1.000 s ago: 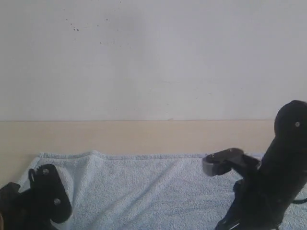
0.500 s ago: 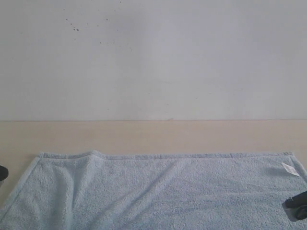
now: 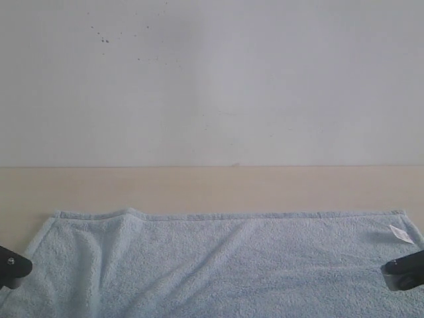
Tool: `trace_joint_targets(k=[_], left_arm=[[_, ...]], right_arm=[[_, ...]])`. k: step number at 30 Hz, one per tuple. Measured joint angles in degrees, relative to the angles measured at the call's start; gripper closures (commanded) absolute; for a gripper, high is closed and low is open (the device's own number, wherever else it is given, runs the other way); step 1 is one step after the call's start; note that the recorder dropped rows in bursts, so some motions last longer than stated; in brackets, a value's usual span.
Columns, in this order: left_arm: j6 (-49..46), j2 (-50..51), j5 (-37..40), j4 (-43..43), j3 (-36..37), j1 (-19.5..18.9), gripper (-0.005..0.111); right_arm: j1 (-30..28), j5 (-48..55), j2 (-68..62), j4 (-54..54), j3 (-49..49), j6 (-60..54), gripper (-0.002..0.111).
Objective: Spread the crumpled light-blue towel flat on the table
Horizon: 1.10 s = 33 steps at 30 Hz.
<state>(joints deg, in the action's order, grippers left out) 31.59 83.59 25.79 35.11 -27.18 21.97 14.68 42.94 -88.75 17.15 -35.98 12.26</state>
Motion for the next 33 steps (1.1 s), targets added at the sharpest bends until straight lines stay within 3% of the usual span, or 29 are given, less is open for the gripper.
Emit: trace_joint_targets(k=[7,12,26,33], left_arm=[[-0.54,5.7,-1.32,0.45,0.0,0.0,0.103],[-0.64,7.7,2.72,1.74,0.0,0.0,0.103],[-0.49,7.55,8.73,1.39,-0.25,0.0,0.103],[0.69,1.12,-7.2,1.15,-1.73,-0.24,0.103]], right_arm=[[0.0,-6.5,0.0,-2.53,-2.53,0.0,0.109],[0.0,-10.15,0.0,-5.47,-4.11,-0.21,0.109],[0.0,-12.37,12.27,-29.35,-5.09,-19.62,0.109],[0.0,-12.51,15.09,-33.43,-5.09,-24.03,0.109]])
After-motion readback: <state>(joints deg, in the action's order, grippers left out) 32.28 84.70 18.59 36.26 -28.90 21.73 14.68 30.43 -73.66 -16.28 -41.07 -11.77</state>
